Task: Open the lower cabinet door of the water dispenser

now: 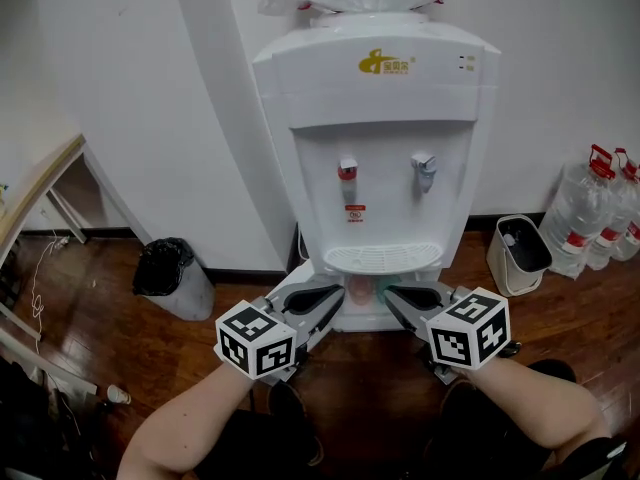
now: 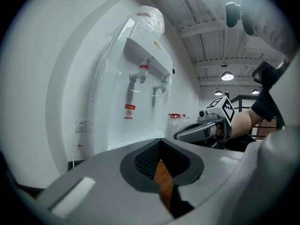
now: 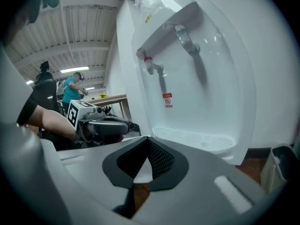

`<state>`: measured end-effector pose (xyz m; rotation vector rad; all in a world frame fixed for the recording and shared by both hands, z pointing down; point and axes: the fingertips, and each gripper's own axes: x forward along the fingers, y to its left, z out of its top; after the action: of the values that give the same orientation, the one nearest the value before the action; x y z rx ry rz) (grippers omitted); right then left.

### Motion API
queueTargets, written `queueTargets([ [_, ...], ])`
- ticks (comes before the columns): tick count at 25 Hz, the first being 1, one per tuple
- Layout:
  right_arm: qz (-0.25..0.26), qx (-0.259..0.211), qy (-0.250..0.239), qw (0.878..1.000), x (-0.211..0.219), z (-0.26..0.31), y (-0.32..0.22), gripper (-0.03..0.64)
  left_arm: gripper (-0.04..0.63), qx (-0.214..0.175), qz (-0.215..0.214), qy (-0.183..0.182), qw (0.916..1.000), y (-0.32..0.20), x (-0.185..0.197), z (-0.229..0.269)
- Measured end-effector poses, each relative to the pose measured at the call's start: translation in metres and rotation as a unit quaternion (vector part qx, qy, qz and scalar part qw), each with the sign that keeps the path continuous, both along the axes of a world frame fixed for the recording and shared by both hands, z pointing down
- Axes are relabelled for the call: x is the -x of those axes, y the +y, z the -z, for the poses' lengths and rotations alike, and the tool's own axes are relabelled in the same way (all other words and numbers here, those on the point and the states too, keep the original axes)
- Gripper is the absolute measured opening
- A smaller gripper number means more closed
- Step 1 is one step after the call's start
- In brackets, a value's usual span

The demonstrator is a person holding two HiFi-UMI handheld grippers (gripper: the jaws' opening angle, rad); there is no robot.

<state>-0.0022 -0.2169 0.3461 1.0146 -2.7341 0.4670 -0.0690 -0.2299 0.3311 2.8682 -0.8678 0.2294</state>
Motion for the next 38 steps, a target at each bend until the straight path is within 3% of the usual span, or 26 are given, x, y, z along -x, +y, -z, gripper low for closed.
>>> queueTargets([
  [5, -0.015, 0.009, -0.079, 0.997, -0.011, 0.025, -0.006, 0.002, 0.095, -0.014, -0.010, -0.012, 0.9998, 0.002, -0.001, 0.006],
  [11, -0.022, 0.002, -0.097, 0.995, -0.017, 0.040, -0.008, 0.000, 0.097, -0.020, -0.006, 0.005, 0.9998, 0.005, 0.001, 0.022],
  [20, 0.002, -0.049, -0.049, 0.998, -0.007, 0.051, 0.000, 0.000, 0.097, -0.041, -0.001, -0.005, 0.9992, 0.014, -0.007, 0.031],
  [38, 0.010, -0.052, -0.042, 0.998, -0.009, 0.052, 0.005, 0.000, 0.097, -0.054, -0.004, -0.018, 0.9984, 0.018, -0.009, 0.031],
])
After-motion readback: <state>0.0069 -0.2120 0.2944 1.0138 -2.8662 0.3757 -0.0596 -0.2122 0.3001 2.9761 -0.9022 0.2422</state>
